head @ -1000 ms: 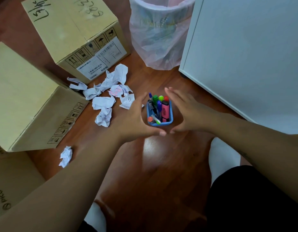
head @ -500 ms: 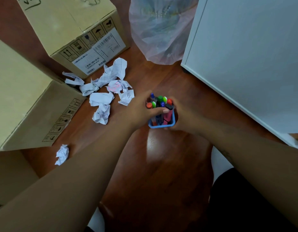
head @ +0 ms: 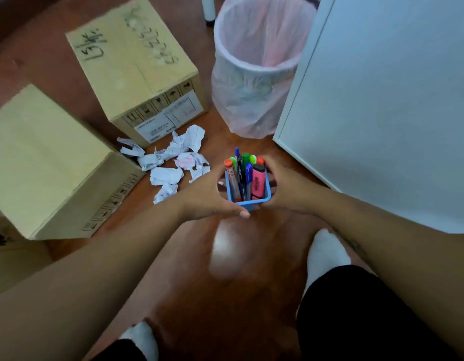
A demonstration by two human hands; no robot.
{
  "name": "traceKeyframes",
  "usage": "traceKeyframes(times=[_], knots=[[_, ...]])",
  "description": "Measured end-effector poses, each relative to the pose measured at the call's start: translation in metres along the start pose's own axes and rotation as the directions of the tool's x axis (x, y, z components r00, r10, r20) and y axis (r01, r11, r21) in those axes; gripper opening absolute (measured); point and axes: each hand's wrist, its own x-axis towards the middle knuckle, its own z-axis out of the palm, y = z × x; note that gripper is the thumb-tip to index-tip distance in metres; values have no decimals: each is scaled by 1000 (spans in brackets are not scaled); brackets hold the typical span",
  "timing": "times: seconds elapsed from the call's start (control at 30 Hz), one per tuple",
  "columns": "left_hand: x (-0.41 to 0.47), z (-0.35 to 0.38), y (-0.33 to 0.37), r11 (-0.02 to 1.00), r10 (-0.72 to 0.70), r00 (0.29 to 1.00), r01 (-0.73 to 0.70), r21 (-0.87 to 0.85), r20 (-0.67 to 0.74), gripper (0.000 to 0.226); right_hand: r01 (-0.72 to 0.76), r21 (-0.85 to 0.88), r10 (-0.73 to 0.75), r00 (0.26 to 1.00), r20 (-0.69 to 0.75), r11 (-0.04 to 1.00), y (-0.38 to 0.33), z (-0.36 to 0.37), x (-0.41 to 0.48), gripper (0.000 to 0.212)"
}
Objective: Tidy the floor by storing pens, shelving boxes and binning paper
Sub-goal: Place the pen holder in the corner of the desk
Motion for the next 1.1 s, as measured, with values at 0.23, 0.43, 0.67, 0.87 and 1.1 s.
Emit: traceKeyframes(times=[0.23, 0.43, 0.67, 0.87, 1.1], knots=[[-50, -64, 96, 995, 100, 987, -100, 5, -127, 70, 6, -69, -7, 1000, -8, 998, -117, -48, -17, 94], [-100, -127, 192, 982, 190, 958, -184, 47, -215, 73, 34, -168, -35, 999, -4, 985, -243, -94, -37, 100], [-164, -200, 300, 956, 290, 889, -258, 137, -354, 70, 148, -156, -158, 986, -50, 977, -382, -141, -50, 88], [-205, -267, 377, 920, 387, 792, -295, 259, -472, 63, 284, -175, -305, 946, -109, 943, -492, -172, -49, 84], [-219, -357, 445, 900, 435, 717, -368, 234, -544, 57, 449, -106, -461, 873, -157, 887, -589, -205, -1, 64]])
